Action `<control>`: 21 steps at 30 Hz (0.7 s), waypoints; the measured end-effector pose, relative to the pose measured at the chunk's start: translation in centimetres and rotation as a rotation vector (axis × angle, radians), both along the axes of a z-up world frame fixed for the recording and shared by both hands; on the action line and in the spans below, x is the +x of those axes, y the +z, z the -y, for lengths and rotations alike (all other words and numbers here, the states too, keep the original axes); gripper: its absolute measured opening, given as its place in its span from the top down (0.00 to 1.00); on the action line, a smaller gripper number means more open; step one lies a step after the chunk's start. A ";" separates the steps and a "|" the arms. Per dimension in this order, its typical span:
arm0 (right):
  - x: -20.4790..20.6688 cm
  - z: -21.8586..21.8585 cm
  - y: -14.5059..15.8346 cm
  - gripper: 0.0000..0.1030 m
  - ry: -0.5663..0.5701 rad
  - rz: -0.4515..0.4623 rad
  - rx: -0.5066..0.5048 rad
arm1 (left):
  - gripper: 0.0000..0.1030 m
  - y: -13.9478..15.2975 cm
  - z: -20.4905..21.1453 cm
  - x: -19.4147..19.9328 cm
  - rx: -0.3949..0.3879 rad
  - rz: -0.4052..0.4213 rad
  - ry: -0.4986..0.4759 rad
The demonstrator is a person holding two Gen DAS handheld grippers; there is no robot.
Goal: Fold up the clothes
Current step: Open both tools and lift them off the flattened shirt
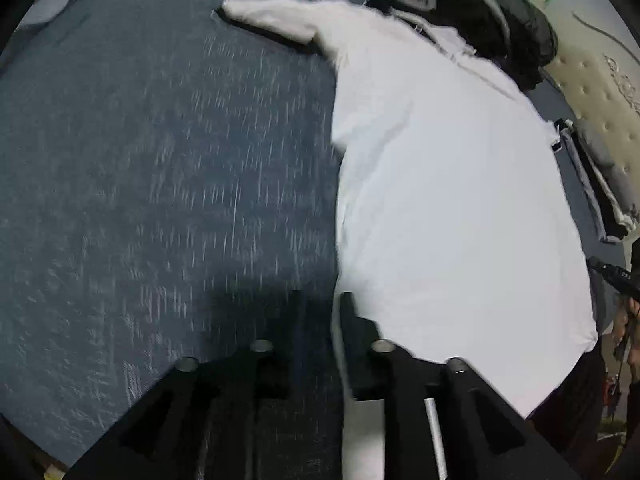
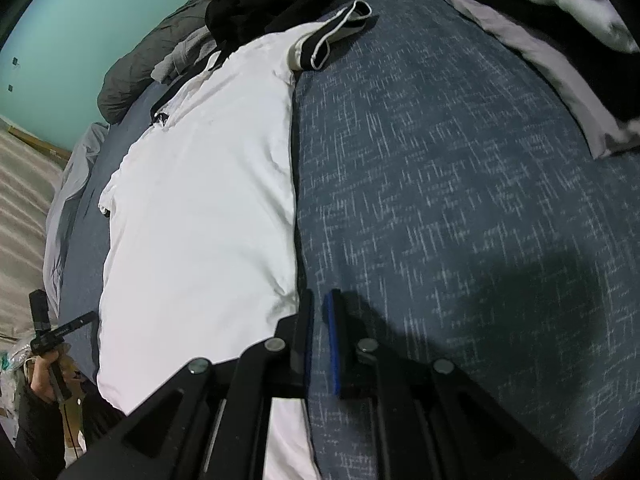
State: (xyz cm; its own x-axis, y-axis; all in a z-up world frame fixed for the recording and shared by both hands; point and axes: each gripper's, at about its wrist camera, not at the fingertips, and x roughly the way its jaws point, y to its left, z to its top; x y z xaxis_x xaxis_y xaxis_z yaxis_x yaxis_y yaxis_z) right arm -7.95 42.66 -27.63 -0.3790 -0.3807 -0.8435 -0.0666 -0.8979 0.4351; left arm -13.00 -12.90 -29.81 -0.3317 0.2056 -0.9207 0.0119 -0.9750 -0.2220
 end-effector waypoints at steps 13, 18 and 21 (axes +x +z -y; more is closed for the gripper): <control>-7.6 -2.6 3.0 0.57 -0.138 -0.140 -0.043 | 0.53 2.9 0.7 -4.0 0.048 -0.169 0.022; -11.4 -3.3 3.3 0.50 -0.176 -0.170 -0.027 | 0.43 3.3 -0.8 -4.7 0.090 -0.210 0.051; -13.3 -4.0 2.8 0.49 -0.208 -0.179 -0.026 | 0.41 2.3 -1.3 -5.6 0.109 -0.225 0.072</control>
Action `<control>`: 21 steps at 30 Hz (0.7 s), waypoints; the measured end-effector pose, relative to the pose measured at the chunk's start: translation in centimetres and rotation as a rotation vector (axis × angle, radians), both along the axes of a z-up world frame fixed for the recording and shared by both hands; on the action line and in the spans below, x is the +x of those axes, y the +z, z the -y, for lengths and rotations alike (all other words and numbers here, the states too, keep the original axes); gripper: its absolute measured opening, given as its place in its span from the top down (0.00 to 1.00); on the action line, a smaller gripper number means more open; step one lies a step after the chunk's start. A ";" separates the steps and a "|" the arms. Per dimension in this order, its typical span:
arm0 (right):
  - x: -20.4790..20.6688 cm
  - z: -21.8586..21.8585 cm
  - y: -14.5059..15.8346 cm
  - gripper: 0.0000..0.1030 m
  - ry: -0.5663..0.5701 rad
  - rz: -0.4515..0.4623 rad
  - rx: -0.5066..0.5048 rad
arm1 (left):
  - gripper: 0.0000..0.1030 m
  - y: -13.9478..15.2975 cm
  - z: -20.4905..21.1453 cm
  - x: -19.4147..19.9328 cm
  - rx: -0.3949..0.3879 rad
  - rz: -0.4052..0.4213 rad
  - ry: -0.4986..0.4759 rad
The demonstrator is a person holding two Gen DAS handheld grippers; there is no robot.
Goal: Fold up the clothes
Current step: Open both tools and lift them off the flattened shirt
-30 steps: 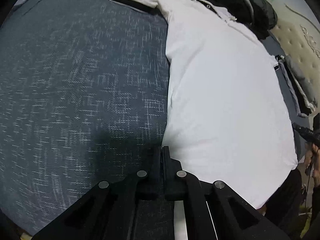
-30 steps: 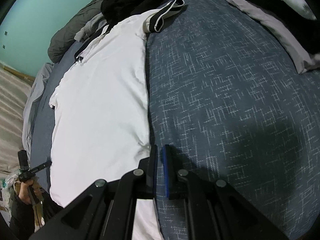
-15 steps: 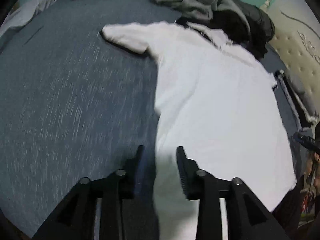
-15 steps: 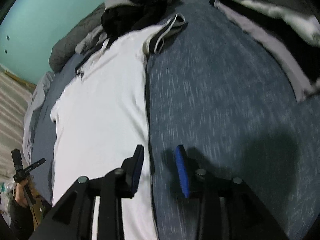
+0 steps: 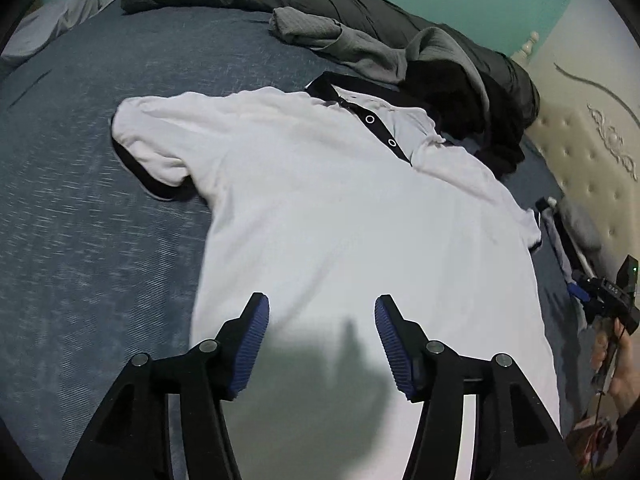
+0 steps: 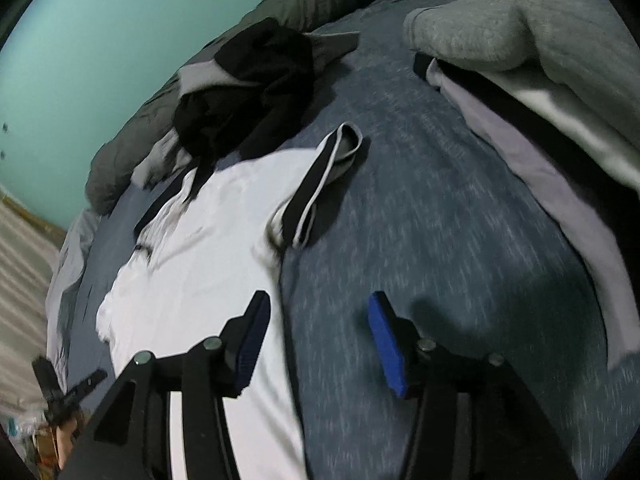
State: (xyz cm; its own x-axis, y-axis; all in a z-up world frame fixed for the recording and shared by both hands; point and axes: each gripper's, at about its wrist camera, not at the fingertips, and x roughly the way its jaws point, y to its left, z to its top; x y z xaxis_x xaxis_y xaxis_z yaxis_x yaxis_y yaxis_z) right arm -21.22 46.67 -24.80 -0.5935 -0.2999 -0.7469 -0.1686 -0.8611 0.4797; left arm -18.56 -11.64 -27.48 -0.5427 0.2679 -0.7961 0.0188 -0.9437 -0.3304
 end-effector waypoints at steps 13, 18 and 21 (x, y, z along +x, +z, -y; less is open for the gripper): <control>-6.7 -3.2 -2.1 0.47 -0.167 -0.005 0.024 | 0.36 -3.8 -1.1 -1.2 -0.036 0.002 -0.034; -8.8 -1.7 -3.1 0.48 -0.134 0.043 0.101 | 0.36 -3.6 -1.8 -1.4 -0.047 -0.009 -0.048; -9.9 0.0 -3.3 0.53 -0.085 0.046 0.138 | 0.36 -3.6 -2.2 -1.4 -0.047 -0.015 -0.068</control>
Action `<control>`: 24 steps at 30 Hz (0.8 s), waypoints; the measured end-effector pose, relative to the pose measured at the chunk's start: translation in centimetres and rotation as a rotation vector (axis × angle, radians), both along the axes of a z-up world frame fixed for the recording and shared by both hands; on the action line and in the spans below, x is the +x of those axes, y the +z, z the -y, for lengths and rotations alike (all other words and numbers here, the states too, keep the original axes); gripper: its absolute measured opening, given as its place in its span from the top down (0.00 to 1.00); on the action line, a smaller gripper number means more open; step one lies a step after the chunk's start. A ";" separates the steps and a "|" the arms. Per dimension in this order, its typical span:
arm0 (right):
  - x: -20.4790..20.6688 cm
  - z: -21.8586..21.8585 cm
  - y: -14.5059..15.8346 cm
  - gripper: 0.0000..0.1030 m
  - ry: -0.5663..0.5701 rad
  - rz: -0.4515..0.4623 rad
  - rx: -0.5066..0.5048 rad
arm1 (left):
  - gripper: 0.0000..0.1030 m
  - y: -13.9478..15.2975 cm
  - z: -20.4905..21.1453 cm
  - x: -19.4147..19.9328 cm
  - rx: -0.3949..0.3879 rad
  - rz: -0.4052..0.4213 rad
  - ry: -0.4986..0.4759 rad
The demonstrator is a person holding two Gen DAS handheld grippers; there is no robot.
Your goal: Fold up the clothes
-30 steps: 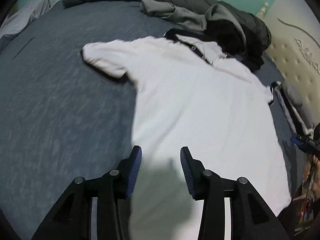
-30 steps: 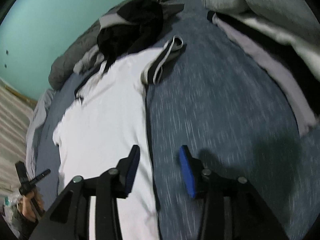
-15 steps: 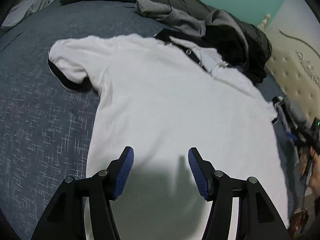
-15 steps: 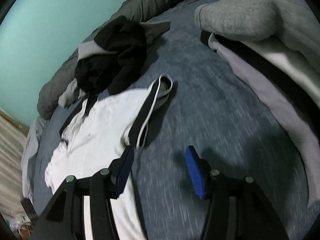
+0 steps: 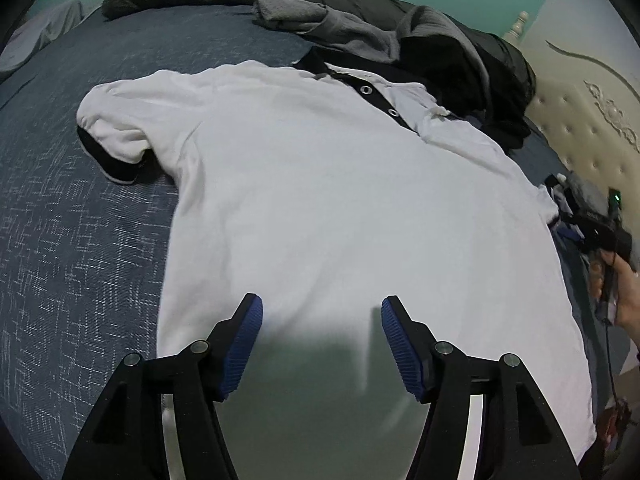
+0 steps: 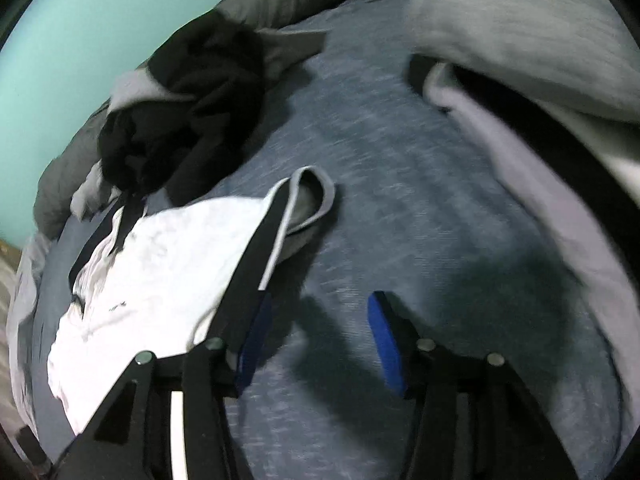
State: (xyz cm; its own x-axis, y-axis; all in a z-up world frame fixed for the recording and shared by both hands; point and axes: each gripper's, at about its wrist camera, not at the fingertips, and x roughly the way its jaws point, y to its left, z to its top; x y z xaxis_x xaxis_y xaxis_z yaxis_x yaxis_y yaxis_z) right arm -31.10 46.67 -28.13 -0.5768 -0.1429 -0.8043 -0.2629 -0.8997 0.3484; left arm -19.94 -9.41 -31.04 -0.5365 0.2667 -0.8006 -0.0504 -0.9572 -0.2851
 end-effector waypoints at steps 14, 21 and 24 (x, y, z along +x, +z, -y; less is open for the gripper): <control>-2.7 2.7 -0.1 0.55 0.036 0.004 0.020 | 0.36 -0.2 0.8 0.2 0.029 0.003 0.004; -2.6 2.0 -1.2 0.80 -0.006 0.027 -0.013 | 0.36 0.2 0.9 0.7 0.025 -0.002 0.007; -3.0 2.8 -1.1 0.88 0.031 0.018 -0.013 | 0.36 0.1 0.7 0.5 0.023 -0.001 0.007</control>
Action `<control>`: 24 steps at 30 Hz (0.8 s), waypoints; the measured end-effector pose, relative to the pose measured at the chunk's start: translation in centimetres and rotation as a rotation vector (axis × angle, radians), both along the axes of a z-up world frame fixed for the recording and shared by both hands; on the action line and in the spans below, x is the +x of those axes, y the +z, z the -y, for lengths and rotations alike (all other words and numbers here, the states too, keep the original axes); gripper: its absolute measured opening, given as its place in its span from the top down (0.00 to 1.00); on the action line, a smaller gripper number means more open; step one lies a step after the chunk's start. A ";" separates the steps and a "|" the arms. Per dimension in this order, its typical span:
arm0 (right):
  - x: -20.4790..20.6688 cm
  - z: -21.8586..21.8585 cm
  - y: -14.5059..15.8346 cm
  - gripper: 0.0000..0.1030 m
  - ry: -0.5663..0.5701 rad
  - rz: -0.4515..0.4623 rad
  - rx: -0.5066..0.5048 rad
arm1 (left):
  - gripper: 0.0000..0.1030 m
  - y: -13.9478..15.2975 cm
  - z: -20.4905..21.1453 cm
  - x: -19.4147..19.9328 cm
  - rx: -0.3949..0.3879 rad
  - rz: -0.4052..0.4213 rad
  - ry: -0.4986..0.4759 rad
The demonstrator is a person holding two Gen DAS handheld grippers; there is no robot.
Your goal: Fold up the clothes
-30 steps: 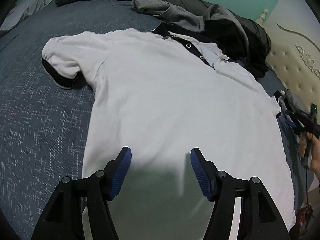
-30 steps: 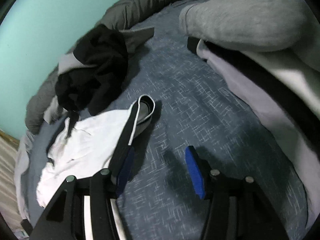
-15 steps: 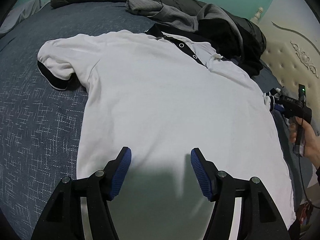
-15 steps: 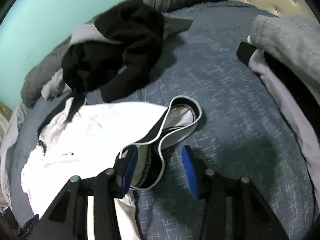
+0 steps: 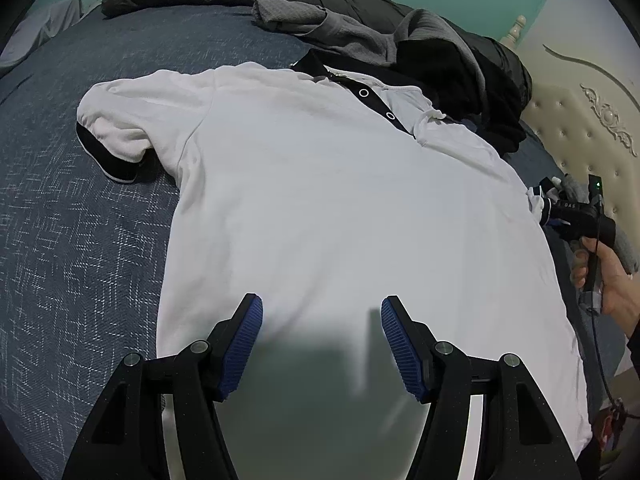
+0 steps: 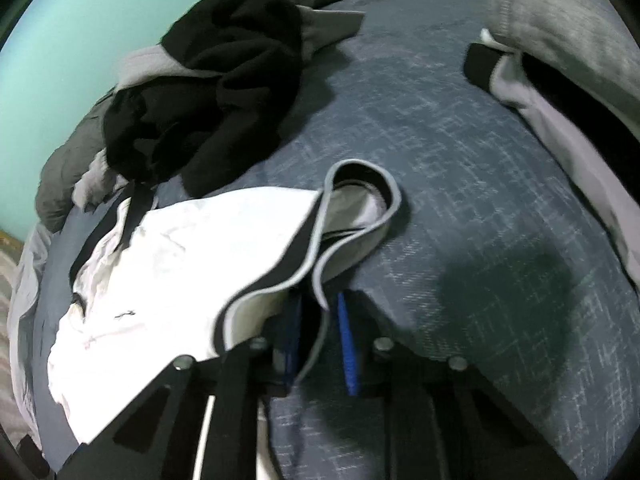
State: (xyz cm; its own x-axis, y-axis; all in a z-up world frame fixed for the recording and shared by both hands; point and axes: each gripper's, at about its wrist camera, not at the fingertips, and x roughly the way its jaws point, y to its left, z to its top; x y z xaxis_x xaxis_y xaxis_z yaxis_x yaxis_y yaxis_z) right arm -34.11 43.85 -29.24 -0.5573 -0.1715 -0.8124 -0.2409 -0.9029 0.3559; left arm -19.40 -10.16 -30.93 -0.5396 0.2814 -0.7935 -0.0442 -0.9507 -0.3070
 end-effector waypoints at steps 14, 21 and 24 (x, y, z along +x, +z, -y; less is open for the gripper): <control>4.0 -4.5 0.0 0.99 -0.177 0.048 -0.079 | 0.36 0.0 0.2 0.0 0.006 -0.001 0.003; 4.3 -4.9 0.1 0.99 -0.166 0.043 -0.066 | 0.36 0.2 0.3 0.1 0.003 -0.005 0.003; 4.3 -5.1 0.5 0.98 -0.152 0.033 -0.064 | 0.36 0.2 0.3 0.1 0.005 -0.002 0.003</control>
